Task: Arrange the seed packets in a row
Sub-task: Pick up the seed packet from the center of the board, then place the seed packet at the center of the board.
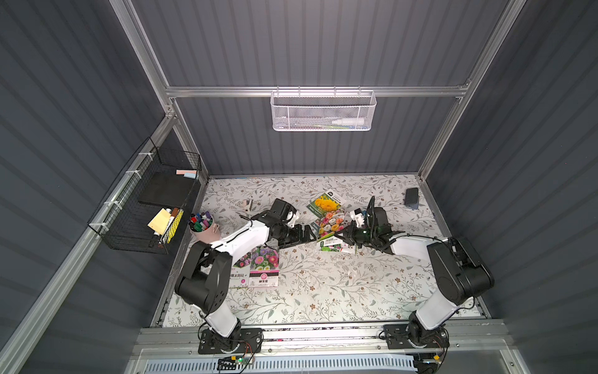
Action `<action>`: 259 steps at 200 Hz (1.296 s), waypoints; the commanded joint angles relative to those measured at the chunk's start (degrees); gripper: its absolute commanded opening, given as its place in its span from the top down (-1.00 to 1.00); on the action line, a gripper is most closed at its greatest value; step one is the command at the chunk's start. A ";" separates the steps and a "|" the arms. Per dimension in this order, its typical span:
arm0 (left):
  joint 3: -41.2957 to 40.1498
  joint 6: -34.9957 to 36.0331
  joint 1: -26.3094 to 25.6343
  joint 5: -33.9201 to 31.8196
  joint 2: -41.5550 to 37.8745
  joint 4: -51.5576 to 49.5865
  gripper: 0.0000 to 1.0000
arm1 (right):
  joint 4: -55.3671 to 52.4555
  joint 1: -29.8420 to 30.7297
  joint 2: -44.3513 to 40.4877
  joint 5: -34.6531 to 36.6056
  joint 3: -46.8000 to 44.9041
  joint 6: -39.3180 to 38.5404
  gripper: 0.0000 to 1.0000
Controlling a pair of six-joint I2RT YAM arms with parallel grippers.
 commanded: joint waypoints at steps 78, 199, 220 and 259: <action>-6.27 17.33 1.23 -19.15 -23.65 -27.23 -0.99 | 0.39 22.05 -0.05 14.55 -0.46 4.96 1.00; -14.92 18.61 2.18 -26.64 -29.83 -22.89 -0.99 | -1.04 29.86 8.34 19.60 4.52 9.56 1.00; -15.08 18.52 2.28 -26.84 -29.96 -22.88 -0.99 | -1.10 30.20 8.53 19.84 4.19 10.40 1.00; -15.27 18.47 2.42 -27.47 -30.25 -22.70 -0.99 | -1.36 31.35 8.11 20.38 3.51 11.76 1.00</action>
